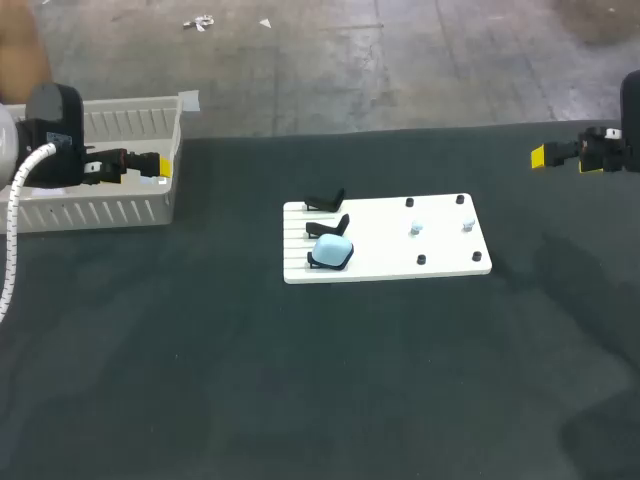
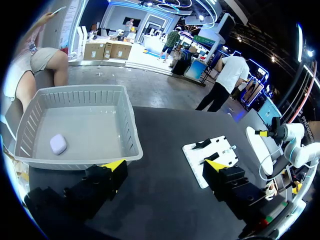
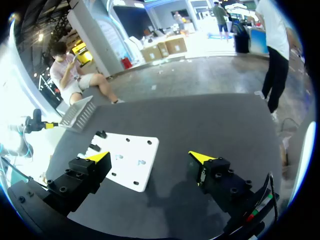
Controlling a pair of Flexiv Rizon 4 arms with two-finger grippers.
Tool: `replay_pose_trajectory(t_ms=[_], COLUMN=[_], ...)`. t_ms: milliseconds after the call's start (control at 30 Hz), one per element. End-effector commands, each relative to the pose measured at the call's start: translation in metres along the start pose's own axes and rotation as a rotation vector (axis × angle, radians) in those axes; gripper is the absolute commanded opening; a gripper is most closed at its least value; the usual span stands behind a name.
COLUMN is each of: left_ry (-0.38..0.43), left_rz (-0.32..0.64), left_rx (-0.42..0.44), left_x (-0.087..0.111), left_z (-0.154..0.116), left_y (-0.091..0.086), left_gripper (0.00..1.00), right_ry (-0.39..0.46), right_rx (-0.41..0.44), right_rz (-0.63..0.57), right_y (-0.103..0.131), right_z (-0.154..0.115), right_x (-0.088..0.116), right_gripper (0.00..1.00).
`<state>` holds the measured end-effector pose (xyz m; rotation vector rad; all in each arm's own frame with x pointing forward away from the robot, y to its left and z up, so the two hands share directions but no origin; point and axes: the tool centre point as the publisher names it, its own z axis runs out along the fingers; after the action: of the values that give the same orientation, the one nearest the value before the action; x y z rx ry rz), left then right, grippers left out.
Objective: Pick up each earbud case from the left stands, insert the matching earbuds, close the lid, and place the case in the box.
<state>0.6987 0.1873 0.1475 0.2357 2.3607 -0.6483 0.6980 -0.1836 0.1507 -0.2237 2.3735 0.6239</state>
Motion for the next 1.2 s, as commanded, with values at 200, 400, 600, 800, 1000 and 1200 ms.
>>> replay_pose_trajectory(t_ms=[200,400,600,800,1000,1200], left_ry=[0.009,0.009,-0.076,-0.139,-0.185,-0.170], left_rz=[-0.002,-0.002,0.146,0.382,0.621,0.792], left_rx=[-0.010,-0.010,0.123,0.338,0.528,0.645], left_x=[-0.002,-0.002,-0.001,0.004,0.017,0.029], left_z=[0.000,0.000,0.001,0.008,0.017,0.027], left_y=[-0.002,-0.002,-0.007,-0.028,-0.056,-0.075], left_gripper=[1.00,1.00,1.00,1.00,1.00,1.00], right_ry=[0.000,0.000,0.000,0.000,0.000,0.000], right_rx=[-0.003,-0.003,-0.003,-0.003,-0.003,-0.003], right_rz=[-0.001,-0.001,-0.001,-0.001,-0.001,-0.001], right_y=[-0.001,-0.001,-0.001,-0.001,-0.001,-0.001], right_z=[0.001,0.001,0.001,0.001,0.001,0.001], right_x=[0.000,0.000,0.000,0.000,0.000,0.000], right_gripper=[1.00,1.00,1.00,1.00,1.00,1.00])
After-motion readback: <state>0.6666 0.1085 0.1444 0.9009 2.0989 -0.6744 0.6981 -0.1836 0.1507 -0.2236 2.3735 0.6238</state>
